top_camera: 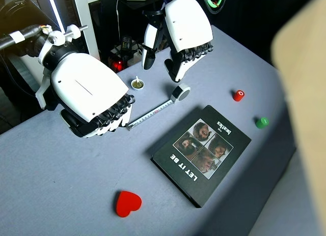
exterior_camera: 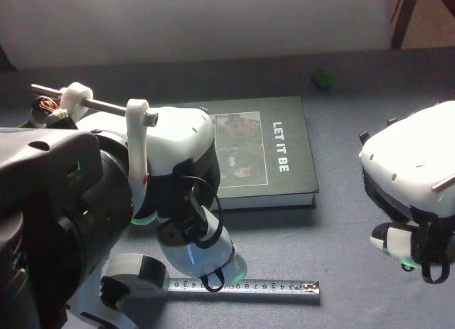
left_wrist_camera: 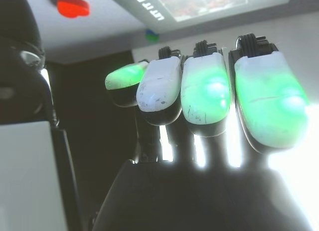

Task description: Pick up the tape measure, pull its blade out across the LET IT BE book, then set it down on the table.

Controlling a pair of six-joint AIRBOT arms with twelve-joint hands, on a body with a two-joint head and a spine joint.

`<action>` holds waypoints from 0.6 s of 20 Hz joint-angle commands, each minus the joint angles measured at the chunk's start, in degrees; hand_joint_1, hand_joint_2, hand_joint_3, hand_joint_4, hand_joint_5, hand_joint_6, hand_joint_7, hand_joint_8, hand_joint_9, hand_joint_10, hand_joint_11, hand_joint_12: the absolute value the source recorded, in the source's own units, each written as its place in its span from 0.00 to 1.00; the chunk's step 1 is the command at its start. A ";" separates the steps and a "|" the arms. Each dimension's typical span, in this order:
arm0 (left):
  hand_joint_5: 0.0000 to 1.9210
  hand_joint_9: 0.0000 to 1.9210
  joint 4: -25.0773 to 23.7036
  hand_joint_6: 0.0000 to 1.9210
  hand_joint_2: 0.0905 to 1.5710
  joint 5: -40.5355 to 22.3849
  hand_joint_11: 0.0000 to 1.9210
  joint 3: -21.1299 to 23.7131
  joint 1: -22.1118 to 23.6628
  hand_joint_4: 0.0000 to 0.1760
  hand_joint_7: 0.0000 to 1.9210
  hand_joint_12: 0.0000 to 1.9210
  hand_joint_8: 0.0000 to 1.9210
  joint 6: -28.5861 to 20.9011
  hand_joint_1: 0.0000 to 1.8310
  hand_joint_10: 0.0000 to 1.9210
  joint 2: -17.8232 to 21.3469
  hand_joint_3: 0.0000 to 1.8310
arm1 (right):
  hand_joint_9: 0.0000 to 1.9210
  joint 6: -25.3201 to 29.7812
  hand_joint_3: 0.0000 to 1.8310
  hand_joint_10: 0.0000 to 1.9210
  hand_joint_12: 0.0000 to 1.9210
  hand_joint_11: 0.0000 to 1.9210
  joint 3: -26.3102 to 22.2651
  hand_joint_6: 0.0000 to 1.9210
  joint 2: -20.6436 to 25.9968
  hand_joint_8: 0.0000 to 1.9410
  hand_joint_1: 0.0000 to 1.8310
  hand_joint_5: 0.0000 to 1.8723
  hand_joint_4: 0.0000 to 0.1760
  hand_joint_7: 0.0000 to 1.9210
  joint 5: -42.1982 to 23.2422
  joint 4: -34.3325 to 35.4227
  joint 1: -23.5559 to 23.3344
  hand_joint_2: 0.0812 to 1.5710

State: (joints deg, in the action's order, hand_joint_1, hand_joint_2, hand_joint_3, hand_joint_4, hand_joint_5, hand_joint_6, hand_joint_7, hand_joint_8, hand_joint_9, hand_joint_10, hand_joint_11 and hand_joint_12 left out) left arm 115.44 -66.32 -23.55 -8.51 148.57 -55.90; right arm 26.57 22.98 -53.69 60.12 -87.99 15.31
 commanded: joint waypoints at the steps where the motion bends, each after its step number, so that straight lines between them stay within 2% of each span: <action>1: 0.09 0.07 -4.23 0.03 0.69 0.18 0.00 0.04 0.27 0.36 0.07 0.17 0.03 -0.10 0.09 0.03 -0.10 0.06 | 0.01 0.01 0.08 0.02 0.14 0.00 -0.12 0.03 0.13 0.02 0.00 0.03 0.75 0.04 1.37 -4.96 -0.08 0.62; 2: 0.10 0.08 -4.23 0.01 0.72 0.18 0.00 0.01 0.27 0.28 0.08 0.15 0.00 -0.10 0.09 0.01 -0.10 0.01 | 0.01 0.01 0.02 0.00 0.08 0.00 -0.12 0.00 0.13 0.00 0.00 0.03 0.75 0.05 1.37 -4.99 -0.05 0.66; 3: 0.09 0.09 -4.23 0.00 0.72 0.19 0.00 -0.08 0.46 0.15 0.09 0.19 0.00 -0.10 0.09 0.01 -0.10 0.00 | 0.00 0.01 0.01 0.00 0.07 0.00 -0.12 0.00 0.13 0.00 0.00 0.02 0.75 0.02 1.37 -5.06 -0.03 0.67; 4: 0.09 0.09 -4.30 0.00 0.72 0.39 0.00 -0.33 0.64 0.11 0.09 0.21 0.00 -0.08 0.09 0.00 -0.08 0.00 | 0.00 0.01 0.01 0.00 0.09 0.00 -0.12 0.00 0.13 0.00 0.00 0.02 0.75 0.03 1.37 -5.07 -0.03 0.67; 6: 0.09 0.09 -4.40 0.00 0.72 2.12 0.00 -1.73 1.00 0.10 0.08 0.23 0.00 1.34 0.09 0.00 -0.06 0.00 | 0.00 0.01 0.00 0.00 0.08 0.00 -0.12 0.00 0.13 0.00 0.00 0.02 0.73 0.02 1.37 -5.11 0.00 0.67; 9: 0.07 0.07 -4.41 0.00 0.71 5.84 0.00 -5.12 1.11 0.12 0.05 0.22 0.00 4.11 0.10 0.00 0.77 0.00 | 0.03 0.01 0.00 0.00 0.26 0.00 -0.12 0.00 0.13 0.00 0.00 0.03 0.71 0.04 1.37 -5.19 0.03 0.67; 12: 0.07 0.07 -4.50 0.00 0.70 8.34 0.00 -7.50 0.35 0.15 0.06 0.21 0.00 4.77 0.10 0.00 2.49 0.00 | 0.03 0.01 0.00 0.00 0.23 0.00 -0.12 0.00 0.13 0.01 0.00 0.05 0.71 0.06 1.36 -5.20 0.03 0.67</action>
State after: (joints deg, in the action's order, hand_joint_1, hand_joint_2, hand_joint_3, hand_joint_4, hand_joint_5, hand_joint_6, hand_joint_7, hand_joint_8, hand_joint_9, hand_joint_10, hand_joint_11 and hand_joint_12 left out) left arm 115.22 -58.74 -31.51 -8.80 153.34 -53.15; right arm 26.52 23.00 -53.69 60.12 -88.16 15.68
